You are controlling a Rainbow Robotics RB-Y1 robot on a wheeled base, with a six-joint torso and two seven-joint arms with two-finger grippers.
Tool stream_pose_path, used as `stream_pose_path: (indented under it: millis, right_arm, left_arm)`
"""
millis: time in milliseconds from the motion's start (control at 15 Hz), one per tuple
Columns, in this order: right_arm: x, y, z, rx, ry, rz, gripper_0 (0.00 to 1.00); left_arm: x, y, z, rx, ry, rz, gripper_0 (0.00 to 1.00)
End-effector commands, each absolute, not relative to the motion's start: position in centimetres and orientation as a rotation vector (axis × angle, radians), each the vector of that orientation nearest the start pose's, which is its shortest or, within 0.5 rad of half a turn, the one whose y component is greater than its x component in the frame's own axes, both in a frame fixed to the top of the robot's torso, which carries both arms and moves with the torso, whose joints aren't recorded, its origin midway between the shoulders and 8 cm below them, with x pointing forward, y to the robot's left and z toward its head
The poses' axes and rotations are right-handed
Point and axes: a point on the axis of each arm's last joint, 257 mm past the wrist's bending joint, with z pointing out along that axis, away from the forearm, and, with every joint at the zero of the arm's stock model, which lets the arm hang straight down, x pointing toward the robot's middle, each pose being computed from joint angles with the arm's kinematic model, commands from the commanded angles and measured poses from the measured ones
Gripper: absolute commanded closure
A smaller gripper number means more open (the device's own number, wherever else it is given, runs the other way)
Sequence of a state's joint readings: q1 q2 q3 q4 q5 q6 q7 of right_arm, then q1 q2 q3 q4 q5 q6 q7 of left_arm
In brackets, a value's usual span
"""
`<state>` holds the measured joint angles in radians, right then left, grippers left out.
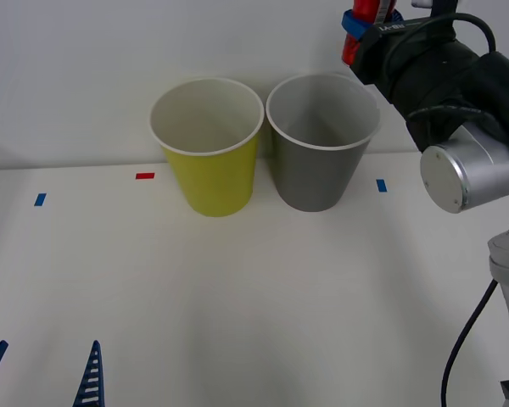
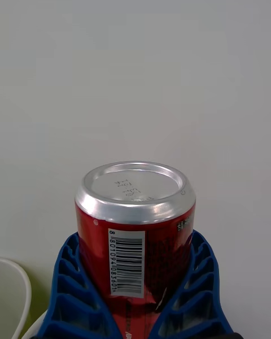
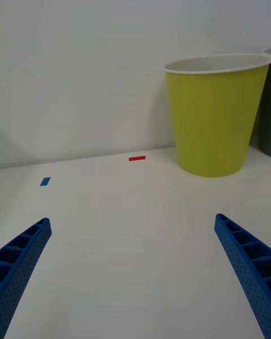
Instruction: Put cans in the gray bin and PET bottles in the light green bin.
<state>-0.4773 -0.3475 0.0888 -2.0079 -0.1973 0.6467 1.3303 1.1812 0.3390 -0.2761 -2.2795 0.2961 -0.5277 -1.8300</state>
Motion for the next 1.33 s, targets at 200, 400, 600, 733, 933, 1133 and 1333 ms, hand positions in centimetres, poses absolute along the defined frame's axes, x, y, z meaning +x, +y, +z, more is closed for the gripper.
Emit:
stream_pose_path:
  millis: [200, 400, 600, 733, 933, 1133, 1333]
  right_arm:
    - [59.0, -13.3, 6.5, -0.216, 1.4, 0.219, 1.0]
    - [59.4, -13.3, 6.4, -0.213, 1.402, 0.205, 1.0]
    - [59.4, -13.3, 6.4, -0.214, 1.402, 0.204, 1.0]
    - [59.4, -13.1, 6.4, -0.213, 1.402, 0.209, 1.0]
    - [59.3, -12.9, 6.4, -0.211, 1.403, 0.219, 1.0]
    - [59.8, -12.8, 6.6, -0.211, 1.403, 0.213, 1.0]
    - [60.3, -13.1, 6.2, -0.213, 1.413, 0.185, 1.0]
  left_arm:
    - [22.4, 26.1, -18.8, 0.028, 1.542, 0.109, 0.0]
    - [22.4, 26.1, -18.8, 0.028, 1.542, 0.109, 0.0]
    - [22.4, 26.1, -18.8, 0.028, 1.542, 0.109, 0.0]
    - [22.4, 26.1, -18.8, 0.028, 1.542, 0.109, 0.0]
    - [22.4, 26.1, -18.8, 0.028, 1.542, 0.109, 0.0]
    - [22.4, 26.1, -18.8, 0.028, 1.542, 0.109, 0.0]
    - [22.4, 26.1, -18.8, 0.028, 1.542, 0.109, 0.0]
